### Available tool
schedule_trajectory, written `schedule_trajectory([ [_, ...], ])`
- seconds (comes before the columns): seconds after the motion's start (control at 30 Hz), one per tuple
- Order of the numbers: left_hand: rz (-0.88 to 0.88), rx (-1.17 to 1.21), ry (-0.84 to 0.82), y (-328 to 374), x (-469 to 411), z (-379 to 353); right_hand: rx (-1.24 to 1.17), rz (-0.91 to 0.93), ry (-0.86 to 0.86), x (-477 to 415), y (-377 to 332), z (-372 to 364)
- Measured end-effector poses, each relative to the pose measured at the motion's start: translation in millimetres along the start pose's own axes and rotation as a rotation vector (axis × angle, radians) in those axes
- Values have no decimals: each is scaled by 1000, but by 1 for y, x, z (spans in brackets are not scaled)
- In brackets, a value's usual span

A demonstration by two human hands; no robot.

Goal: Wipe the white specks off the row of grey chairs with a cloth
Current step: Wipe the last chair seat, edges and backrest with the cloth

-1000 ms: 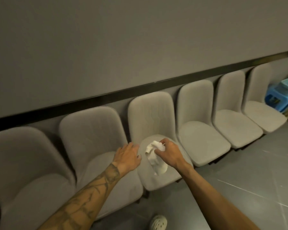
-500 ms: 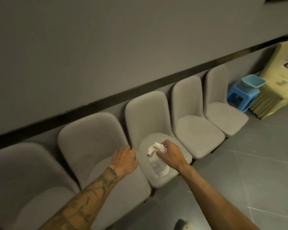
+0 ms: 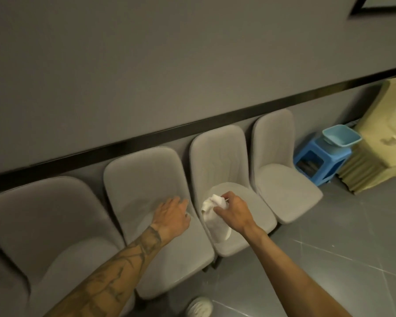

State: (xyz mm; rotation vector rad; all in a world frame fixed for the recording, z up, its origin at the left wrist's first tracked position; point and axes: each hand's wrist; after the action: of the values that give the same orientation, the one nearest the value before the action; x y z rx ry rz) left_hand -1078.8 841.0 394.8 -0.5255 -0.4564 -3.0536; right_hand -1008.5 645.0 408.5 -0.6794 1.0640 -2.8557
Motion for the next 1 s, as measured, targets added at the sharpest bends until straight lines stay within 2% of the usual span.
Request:
schedule_trajectory([
  [0.4, -24, 12, -54, 198, -265, 7, 15, -61, 18, -200, 120, 214],
  [0.73, -20, 11, -52, 369, -434, 12, 20, -49, 6, -341, 237, 390],
  [1.0, 92, 29, -32, 520, -548, 6, 79, 16, -65, -441, 338, 525],
])
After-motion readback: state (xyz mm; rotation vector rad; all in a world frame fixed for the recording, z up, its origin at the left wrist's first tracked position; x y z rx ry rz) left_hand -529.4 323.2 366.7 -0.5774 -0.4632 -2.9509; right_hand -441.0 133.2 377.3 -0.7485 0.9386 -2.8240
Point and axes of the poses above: each hand's wrist, its own x-axis away from the middle knuckle, its own z-axis out of the back of the hand, y = z × x, and after that the axes turned 10 degrees about -z, right-handed
